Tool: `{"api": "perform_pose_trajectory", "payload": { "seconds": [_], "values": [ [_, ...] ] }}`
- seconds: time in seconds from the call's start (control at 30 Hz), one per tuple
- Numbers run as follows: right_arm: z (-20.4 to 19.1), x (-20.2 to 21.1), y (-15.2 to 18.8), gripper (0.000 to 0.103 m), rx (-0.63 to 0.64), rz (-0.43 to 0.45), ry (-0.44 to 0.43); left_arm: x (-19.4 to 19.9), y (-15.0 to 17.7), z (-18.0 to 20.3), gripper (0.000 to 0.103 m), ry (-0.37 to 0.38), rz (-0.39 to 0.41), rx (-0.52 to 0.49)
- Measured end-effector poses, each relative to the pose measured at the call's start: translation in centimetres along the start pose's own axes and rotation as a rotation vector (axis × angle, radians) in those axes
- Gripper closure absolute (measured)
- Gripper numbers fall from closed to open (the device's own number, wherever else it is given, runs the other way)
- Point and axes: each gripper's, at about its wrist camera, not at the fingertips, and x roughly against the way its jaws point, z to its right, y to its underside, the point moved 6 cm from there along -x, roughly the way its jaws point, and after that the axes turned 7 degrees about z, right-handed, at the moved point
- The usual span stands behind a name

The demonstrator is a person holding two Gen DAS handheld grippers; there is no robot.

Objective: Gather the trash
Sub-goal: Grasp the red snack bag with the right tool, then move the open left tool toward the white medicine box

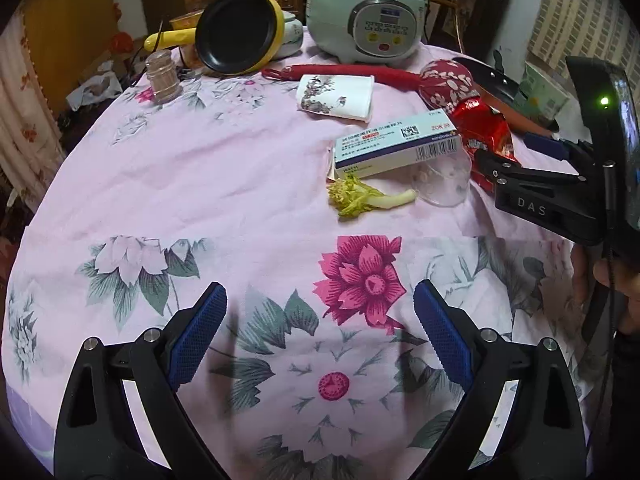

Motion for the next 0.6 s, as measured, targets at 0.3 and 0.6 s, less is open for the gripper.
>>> {"api": "perform_pose_trajectory", "payload": {
  "seconds": [0.3,0.6],
  "values": [
    [1.5,0.5,0.6,0.071,-0.125,-0.052,0.018,-0.3,0.0,-0.4,0.012,0.001,-0.01,0.019],
    [4.7,8.0,3.3,0.071,-0.418,0.017,-0.047,-0.3,0.2,-0.1,0.012,-0.002,-0.005,0.006]
  ]
}}
